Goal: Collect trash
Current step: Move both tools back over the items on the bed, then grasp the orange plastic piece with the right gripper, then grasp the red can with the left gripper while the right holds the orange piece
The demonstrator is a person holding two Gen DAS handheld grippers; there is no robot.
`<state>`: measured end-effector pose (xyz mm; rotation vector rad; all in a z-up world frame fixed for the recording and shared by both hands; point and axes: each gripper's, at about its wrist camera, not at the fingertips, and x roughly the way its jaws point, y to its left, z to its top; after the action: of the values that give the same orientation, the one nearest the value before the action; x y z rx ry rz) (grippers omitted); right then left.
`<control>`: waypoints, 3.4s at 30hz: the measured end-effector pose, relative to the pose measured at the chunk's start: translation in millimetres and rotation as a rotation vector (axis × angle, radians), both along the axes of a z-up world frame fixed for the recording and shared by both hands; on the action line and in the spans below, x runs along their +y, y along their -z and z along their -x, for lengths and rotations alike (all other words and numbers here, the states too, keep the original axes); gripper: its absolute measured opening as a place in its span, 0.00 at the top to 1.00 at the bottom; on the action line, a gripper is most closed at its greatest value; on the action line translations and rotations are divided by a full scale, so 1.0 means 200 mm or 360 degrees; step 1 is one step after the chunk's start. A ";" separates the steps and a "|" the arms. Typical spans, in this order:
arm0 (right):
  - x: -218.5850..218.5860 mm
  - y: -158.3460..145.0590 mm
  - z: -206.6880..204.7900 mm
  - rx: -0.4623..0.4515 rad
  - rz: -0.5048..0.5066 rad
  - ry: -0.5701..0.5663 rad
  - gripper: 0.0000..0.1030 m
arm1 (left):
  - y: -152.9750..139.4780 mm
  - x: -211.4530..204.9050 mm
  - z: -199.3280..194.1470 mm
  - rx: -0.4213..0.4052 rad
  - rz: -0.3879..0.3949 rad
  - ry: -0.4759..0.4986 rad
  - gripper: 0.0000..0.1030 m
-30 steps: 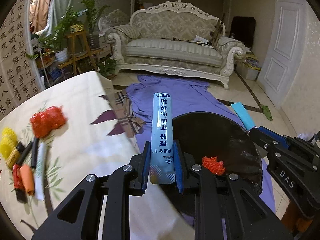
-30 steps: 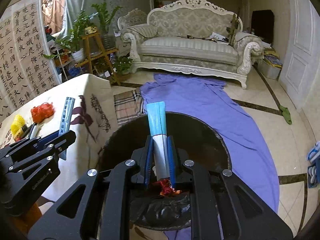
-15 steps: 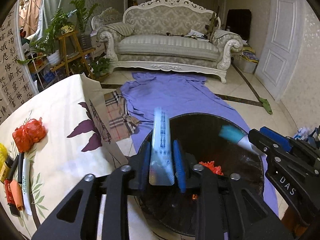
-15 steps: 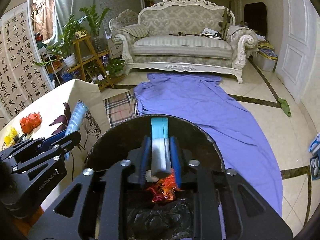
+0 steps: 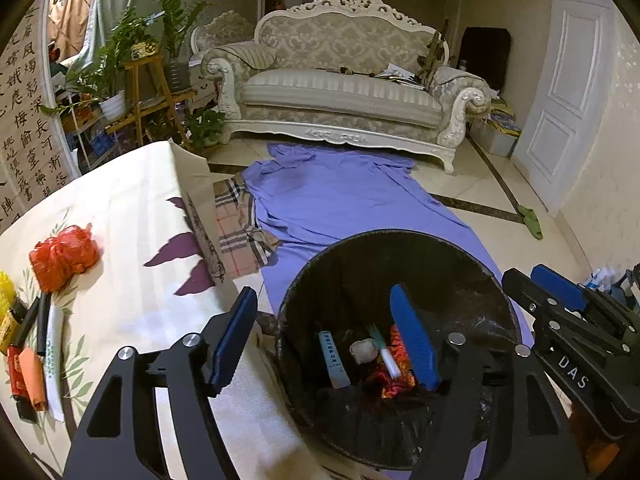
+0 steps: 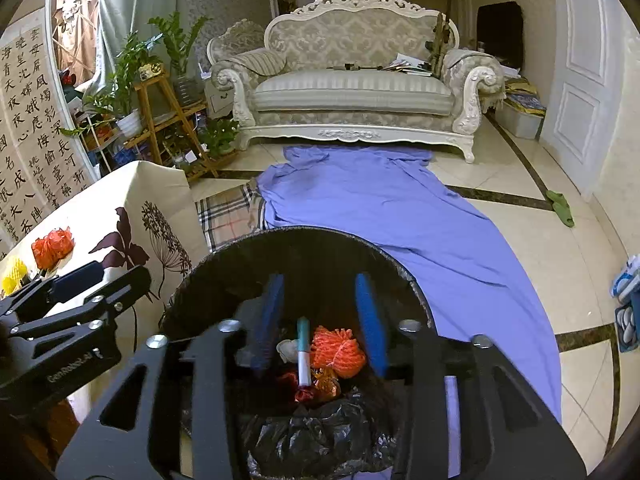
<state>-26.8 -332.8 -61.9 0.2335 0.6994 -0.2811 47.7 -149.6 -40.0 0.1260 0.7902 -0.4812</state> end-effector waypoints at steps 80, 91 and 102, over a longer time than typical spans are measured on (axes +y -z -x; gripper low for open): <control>1.73 -0.04 -0.31 0.0153 0.0201 -0.1178 0.76 | 0.05 1.78 0.12 0.0104 0.0057 -0.1093 0.33; 1.49 -0.09 -0.30 0.0101 0.0196 -0.1035 0.76 | 0.03 1.58 0.10 0.0106 0.0045 -0.0985 0.33; 1.26 -0.03 -0.30 0.0129 0.0169 -0.0898 0.76 | 0.03 1.36 0.04 0.0103 0.0022 -0.0880 0.33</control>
<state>33.1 -81.4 -56.7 -0.0816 0.7982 0.2123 38.9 122.6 -45.1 -0.1217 0.8449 0.0335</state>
